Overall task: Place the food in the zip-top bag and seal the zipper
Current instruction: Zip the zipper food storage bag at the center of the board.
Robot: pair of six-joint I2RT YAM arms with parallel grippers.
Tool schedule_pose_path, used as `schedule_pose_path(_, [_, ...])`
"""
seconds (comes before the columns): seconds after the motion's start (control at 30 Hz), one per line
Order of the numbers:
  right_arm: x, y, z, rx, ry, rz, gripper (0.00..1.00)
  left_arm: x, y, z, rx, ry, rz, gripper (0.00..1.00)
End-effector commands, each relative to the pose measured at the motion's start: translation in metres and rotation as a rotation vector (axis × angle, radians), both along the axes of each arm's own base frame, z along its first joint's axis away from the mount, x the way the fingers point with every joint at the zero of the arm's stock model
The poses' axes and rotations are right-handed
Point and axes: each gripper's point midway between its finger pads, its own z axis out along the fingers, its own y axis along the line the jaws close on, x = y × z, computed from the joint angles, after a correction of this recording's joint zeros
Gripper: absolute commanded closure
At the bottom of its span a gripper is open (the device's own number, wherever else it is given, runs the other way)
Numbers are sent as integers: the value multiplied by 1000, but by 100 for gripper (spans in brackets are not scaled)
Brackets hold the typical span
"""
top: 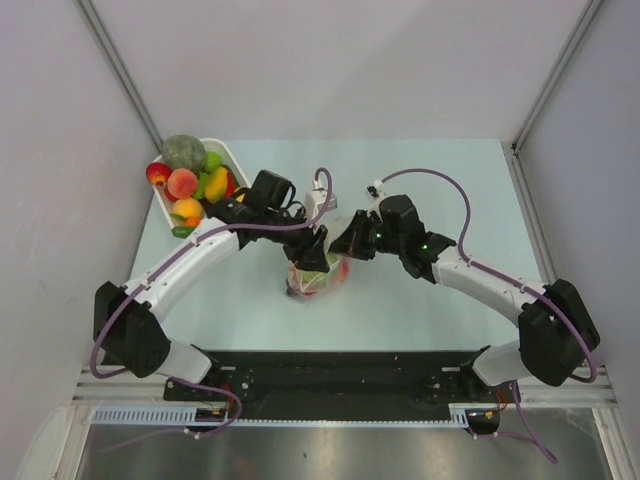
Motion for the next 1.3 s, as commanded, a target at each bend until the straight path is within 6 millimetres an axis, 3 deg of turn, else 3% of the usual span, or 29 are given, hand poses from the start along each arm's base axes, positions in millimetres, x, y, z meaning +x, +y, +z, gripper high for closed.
schedule_pose_path(0.0, [22, 4, 17, 18, -9, -110, 98, -13, -12, -1, -66, 96, -37, 36])
schedule_pose_path(0.37, [28, 2, 4, -42, 74, -204, 100, 28, -3, -17, 94, -80, 131, 37])
schedule_pose_path(0.5, [32, 4, 7, -35, 96, -227, 100, 35, 1, -21, 157, -167, 163, 38])
schedule_pose_path(0.6, [31, 8, 7, -29, 98, -215, 100, 43, 5, -25, 209, -205, 205, 46])
schedule_pose_path(0.7, [30, 8, 8, -28, 92, -206, 100, 53, 15, -29, 271, -245, 246, 62])
schedule_pose_path(0.77, [27, 10, 14, -18, 55, -165, 100, 56, 19, -32, 301, -258, 245, 83])
schedule_pose_path(0.8, [25, 11, 16, -19, 37, -145, 96, 56, 22, -31, 315, -266, 238, 92])
schedule_pose_path(0.83, [24, 10, 18, -20, 17, -125, 86, 55, 23, -31, 322, -267, 229, 100])
schedule_pose_path(1.03, [16, -4, 38, 2, -153, 40, 45, 38, 31, -19, 314, -309, 129, 100])
schedule_pose_path(1.1, [13, -12, 62, 19, -299, 99, 36, 29, 34, -14, 299, -331, 82, 100])
schedule_pose_path(1.13, [11, -16, 71, 25, -354, 124, 27, 27, 35, -12, 293, -341, 65, 100])
schedule_pose_path(1.17, [-1, -20, 86, 51, -429, 178, 23, 22, 34, -8, 278, -359, 17, 100])
schedule_pose_path(1.27, [-16, -40, 103, 49, -645, 272, 4, 5, 34, 1, 223, -407, -93, 100])
